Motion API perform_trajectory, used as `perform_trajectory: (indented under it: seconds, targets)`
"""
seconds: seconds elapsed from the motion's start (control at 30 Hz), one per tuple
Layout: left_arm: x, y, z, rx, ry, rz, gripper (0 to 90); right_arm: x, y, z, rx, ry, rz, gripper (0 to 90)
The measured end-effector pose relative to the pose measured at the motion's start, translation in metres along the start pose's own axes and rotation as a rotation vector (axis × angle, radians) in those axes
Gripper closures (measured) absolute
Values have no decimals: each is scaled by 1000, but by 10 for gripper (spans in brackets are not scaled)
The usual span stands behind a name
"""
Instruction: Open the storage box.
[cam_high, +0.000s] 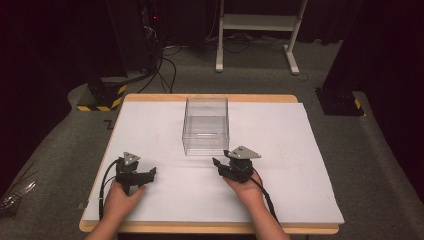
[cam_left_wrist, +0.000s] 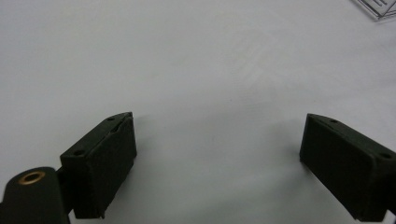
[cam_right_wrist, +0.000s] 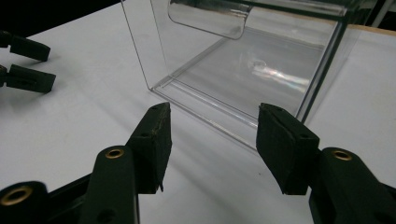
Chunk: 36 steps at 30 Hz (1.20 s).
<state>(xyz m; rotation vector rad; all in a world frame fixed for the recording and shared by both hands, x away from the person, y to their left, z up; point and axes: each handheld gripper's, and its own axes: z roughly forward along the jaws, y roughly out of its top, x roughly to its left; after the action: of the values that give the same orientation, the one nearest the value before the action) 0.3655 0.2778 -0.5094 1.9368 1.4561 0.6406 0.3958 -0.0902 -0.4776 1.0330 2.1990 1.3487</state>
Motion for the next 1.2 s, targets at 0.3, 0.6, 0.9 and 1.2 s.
perform_trajectory:
  seconds: [0.3,0.6,0.9,1.2]
  targets:
    - [0,0,0,1,-1,2,111,3,15,8,-18,2,-14,520]
    - [0,0,0,0,0,1,111,1,25,19,-18,3,-15,573]
    - [0,0,0,1,-1,2,111,1,31,28,-22,-13,-4,603]
    - [0,0,0,1,-1,2,111,-4,32,30,-38,4,6,624]
